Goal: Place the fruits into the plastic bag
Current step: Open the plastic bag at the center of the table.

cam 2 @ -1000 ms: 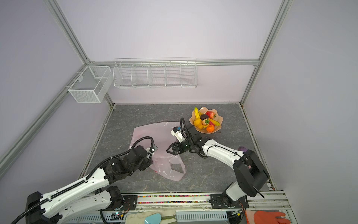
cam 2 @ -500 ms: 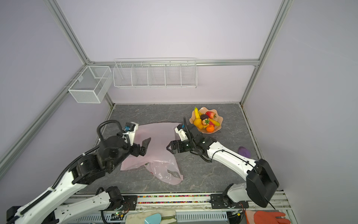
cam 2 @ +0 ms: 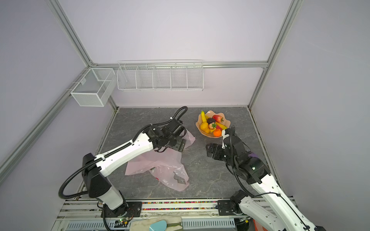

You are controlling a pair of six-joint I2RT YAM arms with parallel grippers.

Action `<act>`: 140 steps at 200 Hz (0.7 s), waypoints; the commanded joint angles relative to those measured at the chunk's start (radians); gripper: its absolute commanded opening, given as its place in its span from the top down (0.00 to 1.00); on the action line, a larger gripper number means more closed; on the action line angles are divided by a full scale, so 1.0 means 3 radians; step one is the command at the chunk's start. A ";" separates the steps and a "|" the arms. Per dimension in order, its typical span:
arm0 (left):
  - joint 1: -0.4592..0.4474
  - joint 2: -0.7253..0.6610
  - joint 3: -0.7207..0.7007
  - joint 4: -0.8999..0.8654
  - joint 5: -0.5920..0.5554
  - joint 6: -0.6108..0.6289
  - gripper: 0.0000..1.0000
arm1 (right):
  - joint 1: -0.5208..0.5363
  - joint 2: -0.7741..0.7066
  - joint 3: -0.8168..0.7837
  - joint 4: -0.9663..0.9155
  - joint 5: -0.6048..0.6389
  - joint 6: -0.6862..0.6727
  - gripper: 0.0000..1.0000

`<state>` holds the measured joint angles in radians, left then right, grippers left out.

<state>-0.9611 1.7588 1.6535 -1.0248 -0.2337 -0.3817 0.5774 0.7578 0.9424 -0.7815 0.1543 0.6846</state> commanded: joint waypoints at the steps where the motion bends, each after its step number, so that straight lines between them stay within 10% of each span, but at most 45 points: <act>1: -0.0125 0.0449 0.0337 -0.0525 -0.0016 -0.0218 0.13 | -0.0019 -0.0172 -0.0150 -0.0280 0.0162 0.0240 0.09; 54: -0.0385 0.1424 0.0910 -0.0980 -0.0426 -0.0267 0.19 | -0.0018 -0.0347 -0.0126 -0.0380 0.0230 0.0229 0.09; 140: -0.0468 0.1411 0.0455 -0.0945 -0.0885 -0.0430 0.40 | -0.0018 -0.0391 -0.0175 -0.0293 0.0259 0.0149 0.09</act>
<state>-1.1019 2.2230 1.8183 -1.2602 -0.4213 -0.4671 0.5766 0.6361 0.9047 -0.8833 0.2180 0.7326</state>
